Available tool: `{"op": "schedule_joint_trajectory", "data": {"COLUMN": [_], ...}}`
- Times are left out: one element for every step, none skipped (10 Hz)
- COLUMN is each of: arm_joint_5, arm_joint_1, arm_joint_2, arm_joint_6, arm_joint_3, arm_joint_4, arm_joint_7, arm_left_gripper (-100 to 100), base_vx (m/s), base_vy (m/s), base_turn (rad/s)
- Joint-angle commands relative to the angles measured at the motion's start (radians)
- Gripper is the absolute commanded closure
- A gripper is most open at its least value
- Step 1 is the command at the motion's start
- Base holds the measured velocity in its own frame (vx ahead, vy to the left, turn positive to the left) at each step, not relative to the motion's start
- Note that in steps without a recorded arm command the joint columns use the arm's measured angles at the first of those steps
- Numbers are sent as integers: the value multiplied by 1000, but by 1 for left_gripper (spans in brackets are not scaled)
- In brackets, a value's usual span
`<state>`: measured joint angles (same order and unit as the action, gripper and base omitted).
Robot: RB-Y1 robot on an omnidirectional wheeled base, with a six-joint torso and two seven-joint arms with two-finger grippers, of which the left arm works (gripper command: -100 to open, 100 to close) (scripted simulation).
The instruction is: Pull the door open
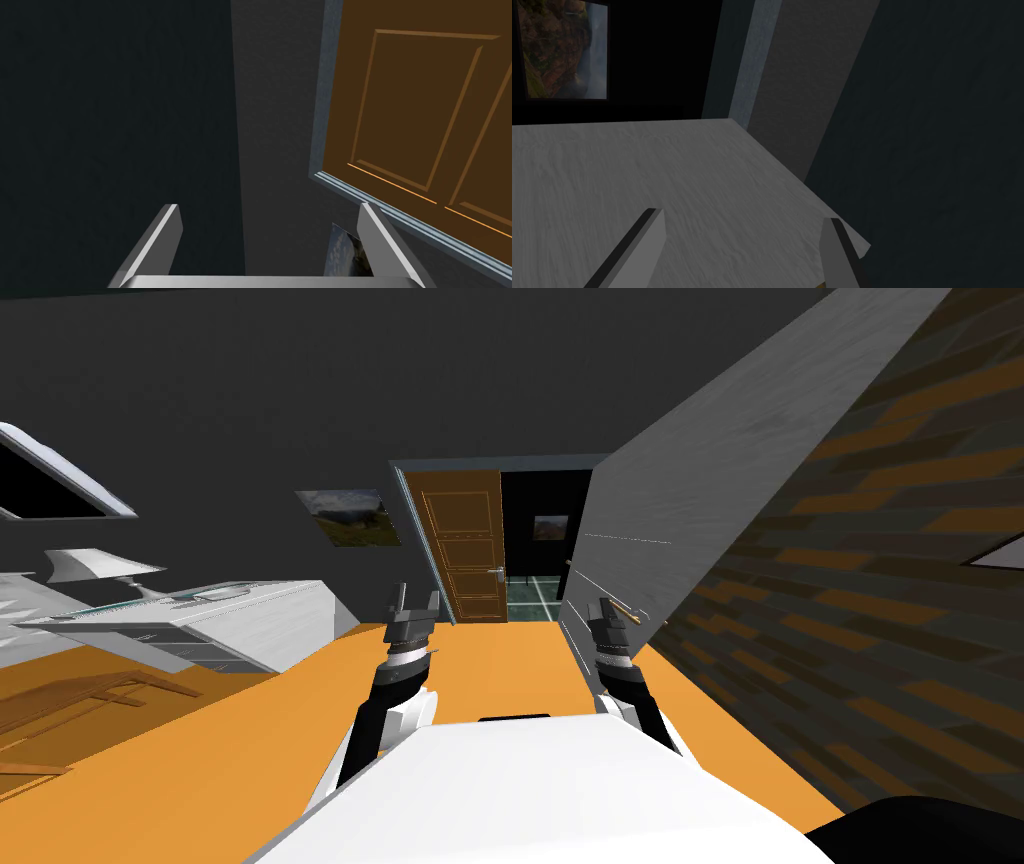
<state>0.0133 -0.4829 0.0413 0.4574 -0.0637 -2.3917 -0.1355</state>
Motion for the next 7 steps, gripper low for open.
{"op": "schedule_joint_trajectory", "data": {"arm_joint_5": [1, 2, 3, 4, 5, 5, 7], "arm_joint_1": [14, 23, 33, 39, 44, 50, 65], "arm_joint_2": [8, 12, 16, 19, 22, 24, 30], "arm_joint_6": [-5, -7, -10, -12, -14, -16, -21], "arm_joint_3": [6, 10, 14, 17, 19, 22, 28], "arm_joint_4": [35, 54, 78, 92, 106, 120, 154], "arm_joint_7": [0, -1, -1, -1, -1, -2, -2], "arm_left_gripper": [-100, -100, -100, -100, -100, -100, -100], "base_vx": [119, 187, 183, 166, 122, 99, 117], "base_vy": [-35, -24, -6, 26, 8, -13, -21], "base_turn": [-48, -52, -45, -22, -23, -27, -53]}}
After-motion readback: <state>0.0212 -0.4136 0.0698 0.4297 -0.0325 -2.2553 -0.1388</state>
